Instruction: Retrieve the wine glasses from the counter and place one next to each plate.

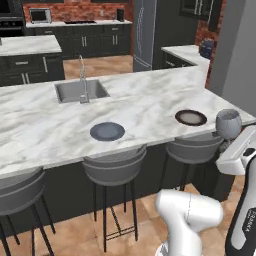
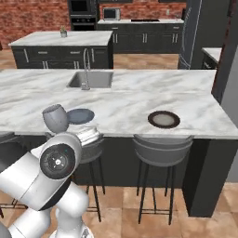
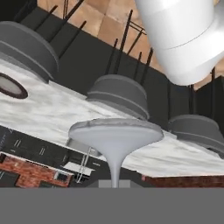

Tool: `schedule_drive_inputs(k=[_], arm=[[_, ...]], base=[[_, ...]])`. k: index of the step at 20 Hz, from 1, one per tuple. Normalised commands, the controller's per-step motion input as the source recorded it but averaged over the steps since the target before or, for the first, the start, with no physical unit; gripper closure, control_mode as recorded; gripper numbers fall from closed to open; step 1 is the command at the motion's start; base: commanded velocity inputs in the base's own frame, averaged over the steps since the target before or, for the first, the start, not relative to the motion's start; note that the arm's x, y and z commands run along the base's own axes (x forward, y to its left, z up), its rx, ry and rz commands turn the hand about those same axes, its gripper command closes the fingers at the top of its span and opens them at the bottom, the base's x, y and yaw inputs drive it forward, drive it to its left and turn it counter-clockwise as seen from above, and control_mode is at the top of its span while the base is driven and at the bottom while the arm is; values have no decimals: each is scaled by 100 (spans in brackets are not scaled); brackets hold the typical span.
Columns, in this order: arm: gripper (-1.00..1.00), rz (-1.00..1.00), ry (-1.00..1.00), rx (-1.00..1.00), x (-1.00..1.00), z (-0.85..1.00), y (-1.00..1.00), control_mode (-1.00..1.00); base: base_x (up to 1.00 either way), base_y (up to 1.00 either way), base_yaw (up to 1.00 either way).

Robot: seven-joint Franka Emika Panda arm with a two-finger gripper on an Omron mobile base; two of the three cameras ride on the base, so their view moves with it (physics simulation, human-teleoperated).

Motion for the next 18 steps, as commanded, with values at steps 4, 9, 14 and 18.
schedule_drive_inputs(k=[4, 9, 14, 18], arm=[[100, 0, 0, 0, 0, 0, 0, 100], [100, 0, 0, 0, 0, 0, 0, 100], [100, 0, 0, 0, 0, 0, 0, 100], [100, 0, 0, 0, 0, 0, 0, 100]], base=[[75, -31, 32], [50, -33, 28], [30, -22, 22], [30, -21, 20]])
